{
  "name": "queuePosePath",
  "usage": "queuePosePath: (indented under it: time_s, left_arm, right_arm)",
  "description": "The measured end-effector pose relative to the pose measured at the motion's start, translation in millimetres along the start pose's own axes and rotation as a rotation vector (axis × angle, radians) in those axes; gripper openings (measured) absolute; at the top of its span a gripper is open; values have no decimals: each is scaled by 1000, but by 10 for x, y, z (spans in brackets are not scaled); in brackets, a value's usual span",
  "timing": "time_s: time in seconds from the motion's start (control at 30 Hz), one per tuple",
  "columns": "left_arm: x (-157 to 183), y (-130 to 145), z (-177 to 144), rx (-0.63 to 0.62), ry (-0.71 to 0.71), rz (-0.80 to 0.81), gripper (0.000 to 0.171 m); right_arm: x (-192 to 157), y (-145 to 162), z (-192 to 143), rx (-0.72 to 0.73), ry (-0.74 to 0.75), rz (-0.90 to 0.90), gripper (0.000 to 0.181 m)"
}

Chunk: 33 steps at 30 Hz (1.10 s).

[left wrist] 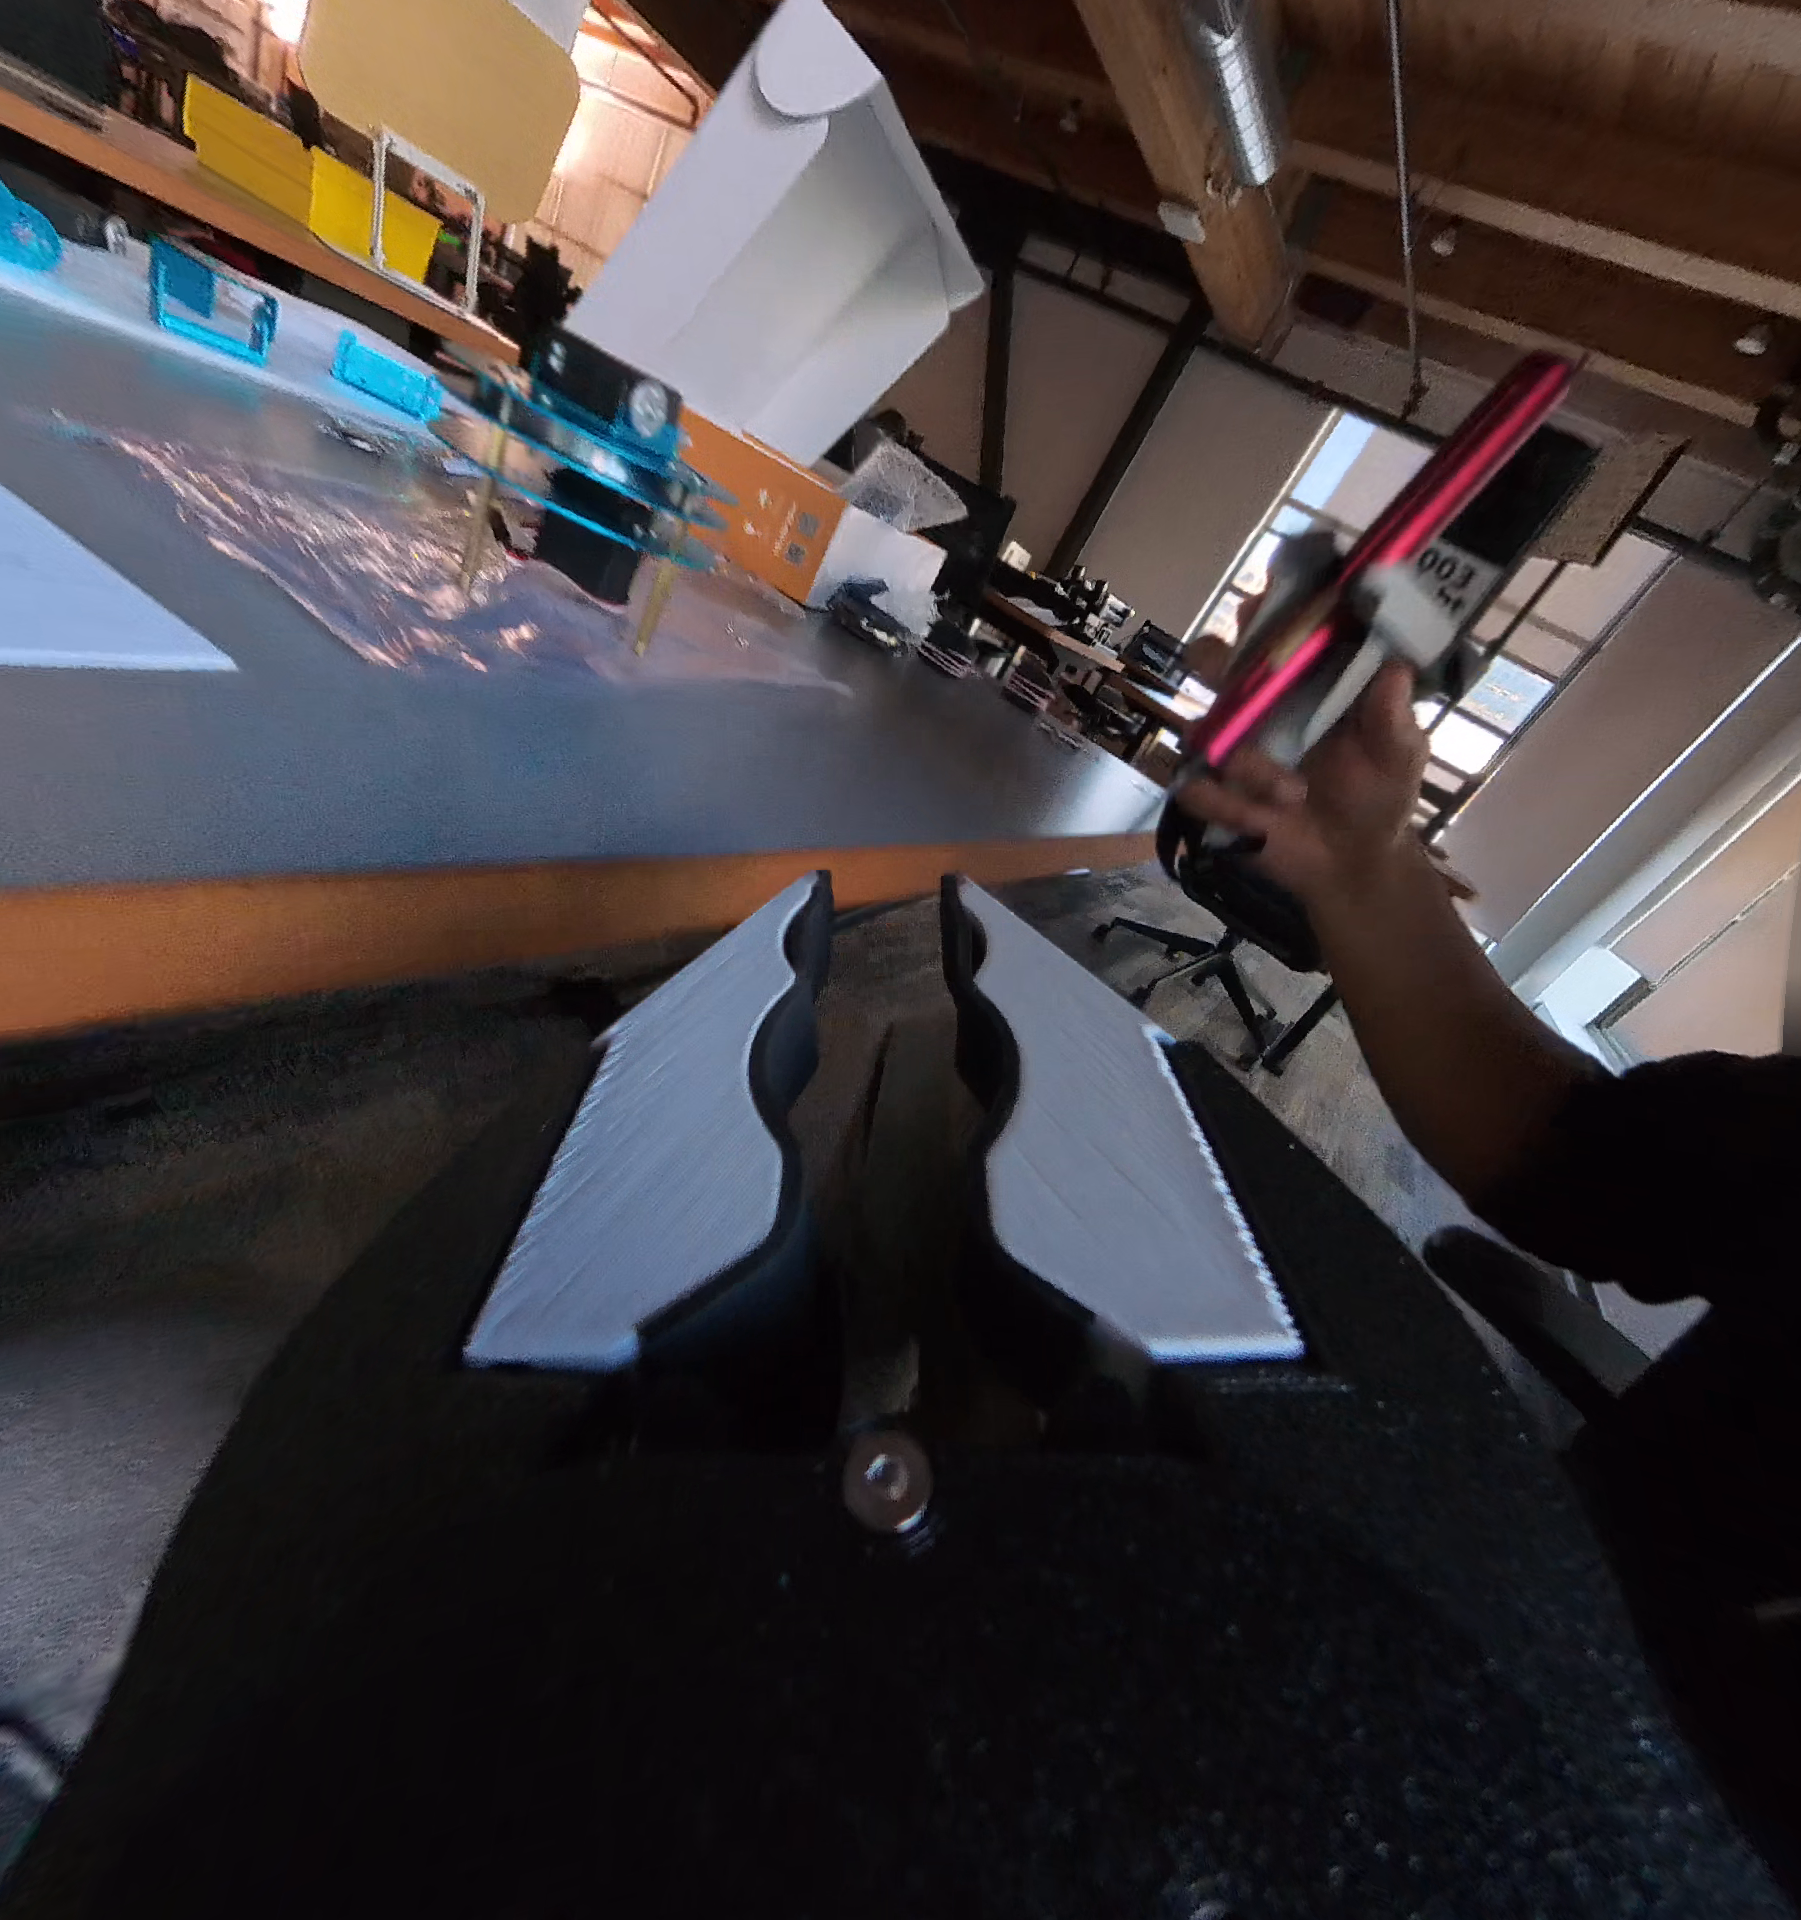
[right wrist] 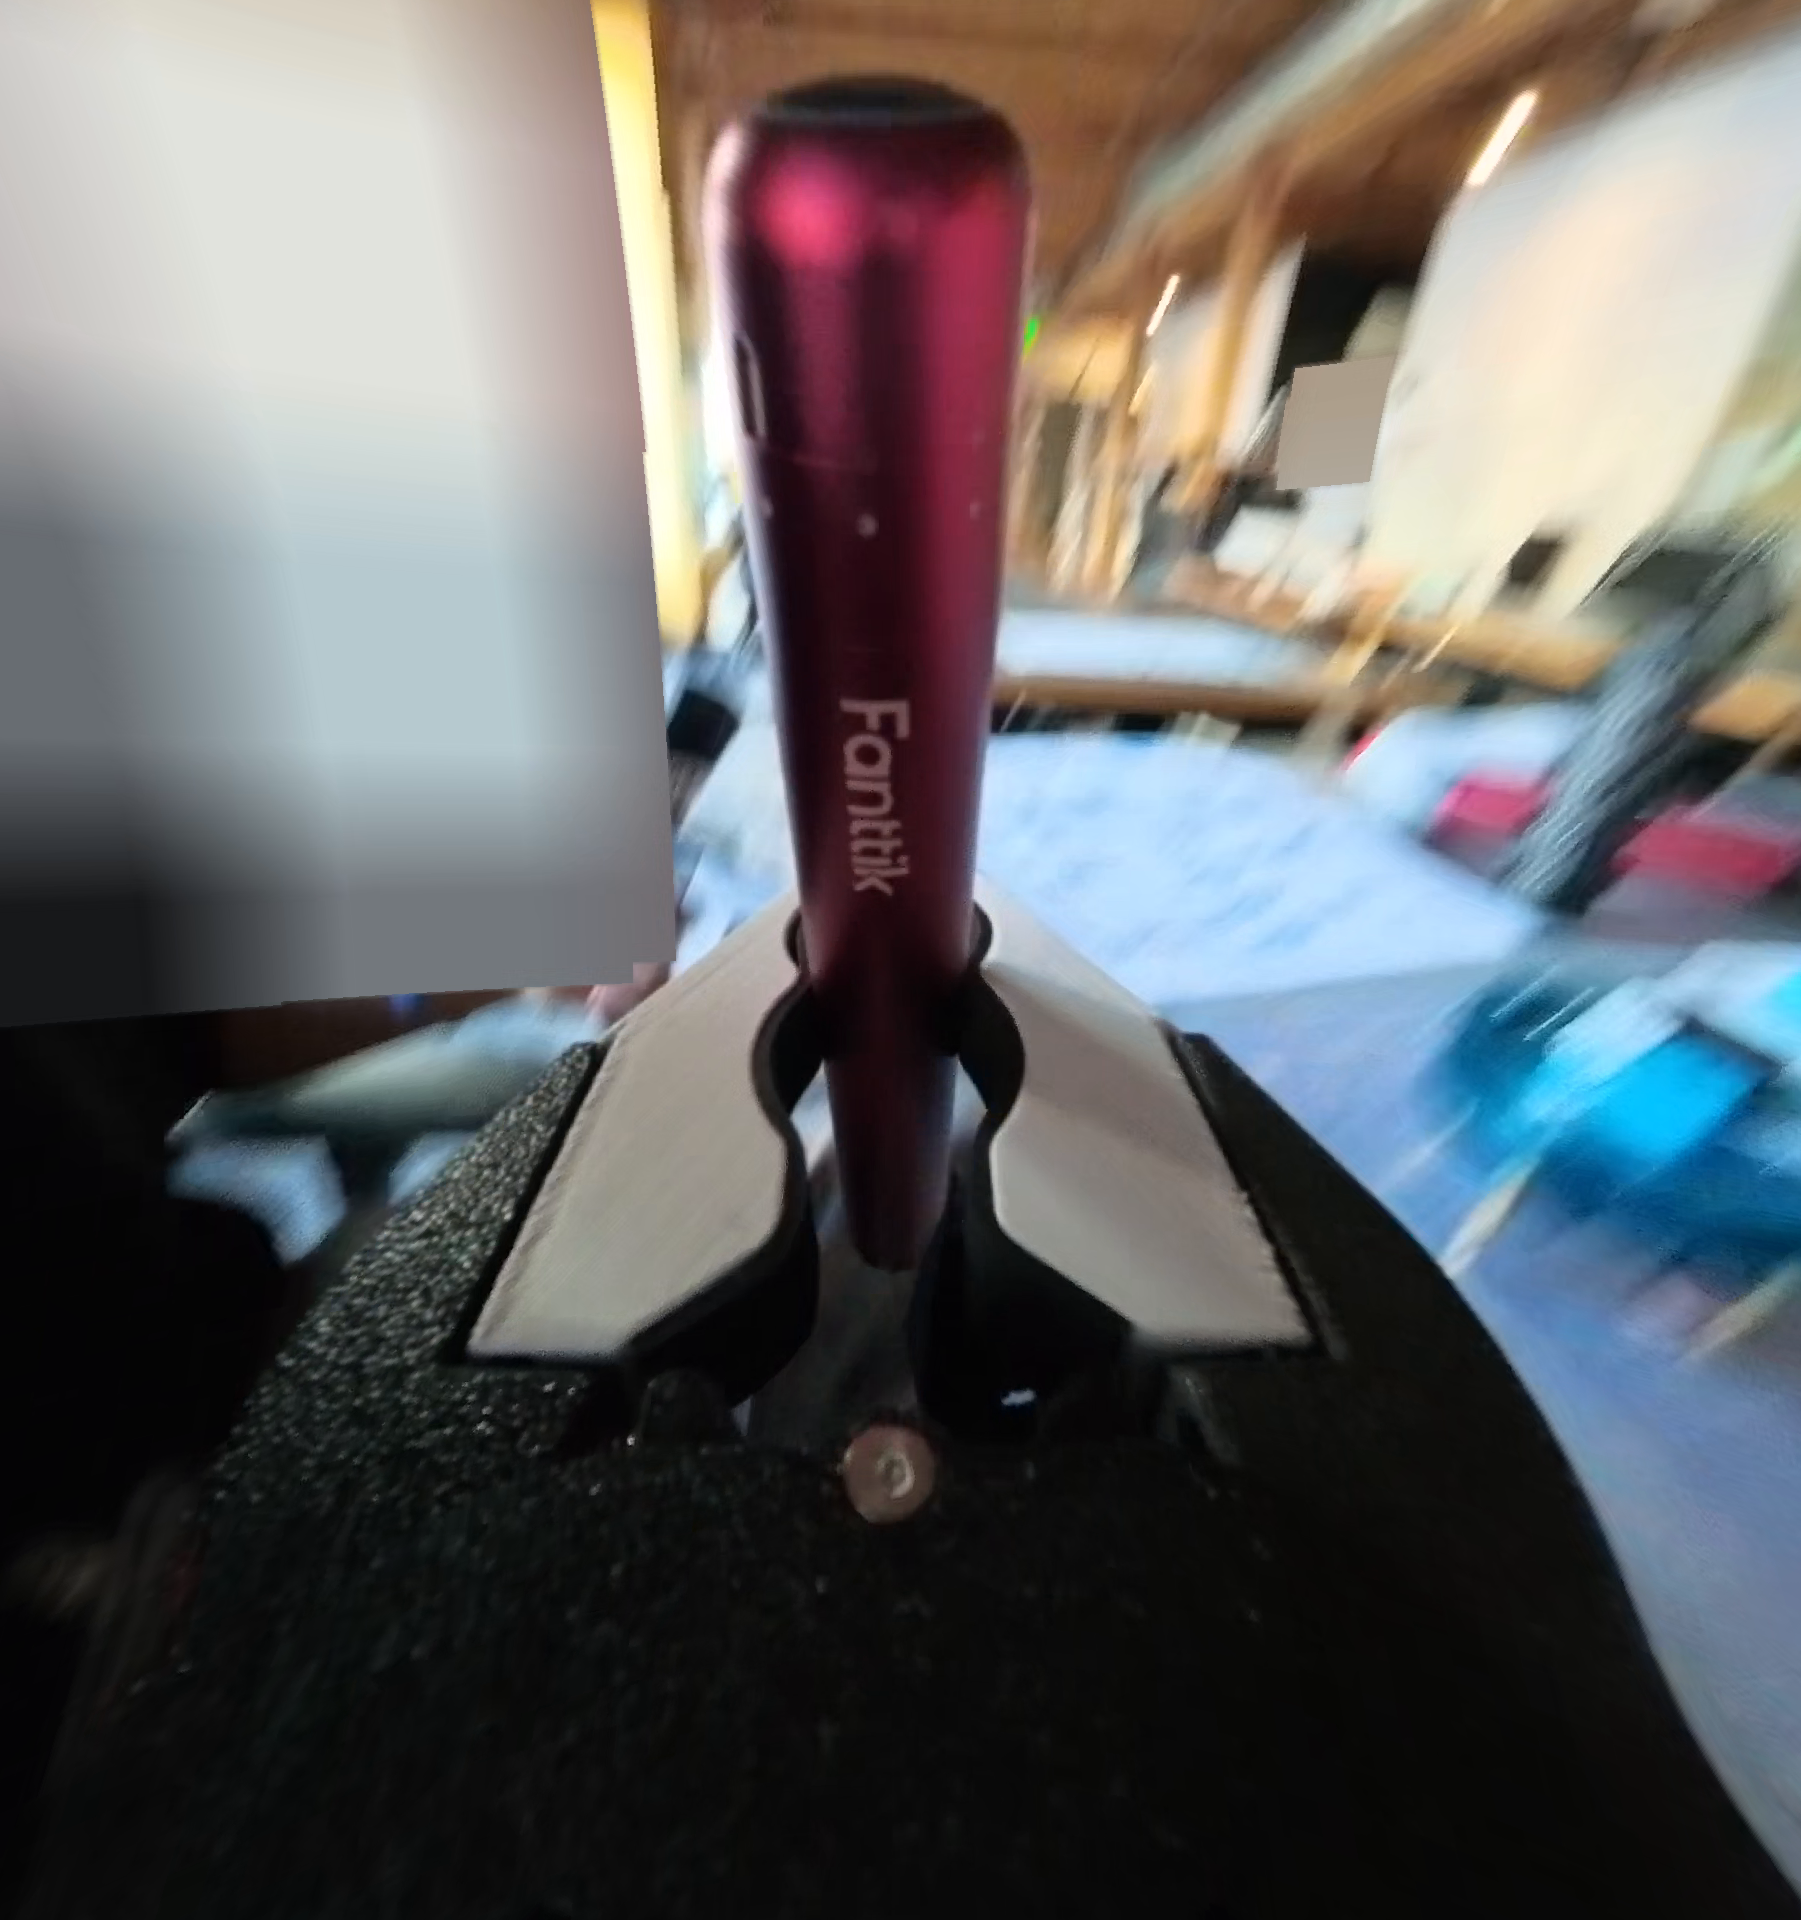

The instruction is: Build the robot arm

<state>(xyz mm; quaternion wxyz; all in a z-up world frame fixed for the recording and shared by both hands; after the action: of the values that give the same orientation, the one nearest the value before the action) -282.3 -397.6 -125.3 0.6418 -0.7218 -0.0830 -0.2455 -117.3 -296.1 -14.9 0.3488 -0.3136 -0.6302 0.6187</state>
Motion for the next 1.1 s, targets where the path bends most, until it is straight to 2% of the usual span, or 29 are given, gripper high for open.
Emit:
queuePosePath:
  time_s: [0.07,0.17,0.27,0.33,0.4,0.5,0.57,0.67,0.73,0.8,0.87,0.97,1.03,1.1]
  left_arm:
    - [174,211,-182,-44,9,28,21]
    - [471,553,-352,-187,17,205,21]
    - [746,866,-525,-312,38,338,22]
    - [775,1084,-620,-371,2,420,24]
    - [693,1281,-683,-407,-68,451,25]
    - [702,1570,-807,-467,-53,338,25]
    - [781,1674,-920,-487,-15,256,25]
    - [738,1688,-1076,-455,-58,252,25]
    - [677,1660,-1149,-435,-82,251,25]
    - [606,1581,-1184,-391,-104,242,25]
    - [500,1474,-1194,-334,-132,223,24]
    - [240,1309,-1181,-255,-202,175,25]
    - [10,1193,-1179,-187,-270,142,24]
    - [-230,1119,-1190,-134,-324,102,26]
  right_arm:
    - [-382,505,-3,-111,-22,95,22]
    - [-861,1269,-90,-212,2,253,20]
    - [-1118,1794,-260,-305,118,358,20]
    - [-1197,1943,-398,-364,216,373,20]
    - [-1251,2050,-493,-353,298,428,24]
    - [-1372,2136,-522,-323,352,487,24]
    - [-1491,2170,-536,-356,404,476,19]
    - [-1673,2161,-518,-361,430,467,19]
    - [-1755,2153,-459,-363,426,398,20]
    - [-1801,2183,-334,-382,390,317,20]
    - [-1724,2332,-136,-374,329,344,20]
    - [-1384,2681,157,-339,264,385,20]
    - [-1103,3145,346,-406,171,435,20]
    - [-654,3710,513,-386,173,562,20]
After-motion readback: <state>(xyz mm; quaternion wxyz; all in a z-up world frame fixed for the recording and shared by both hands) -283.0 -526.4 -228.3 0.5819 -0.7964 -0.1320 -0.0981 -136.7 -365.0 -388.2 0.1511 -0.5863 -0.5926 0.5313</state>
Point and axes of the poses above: each gripper's, where its closed fingertips meet, z out along the fingers, y out of its underside, x = y × z across the jaws, the point moved 2 cm from there along -z, back along the fingers, and after that the axes turned 14 degrees about -y, right-handed, at the moved point
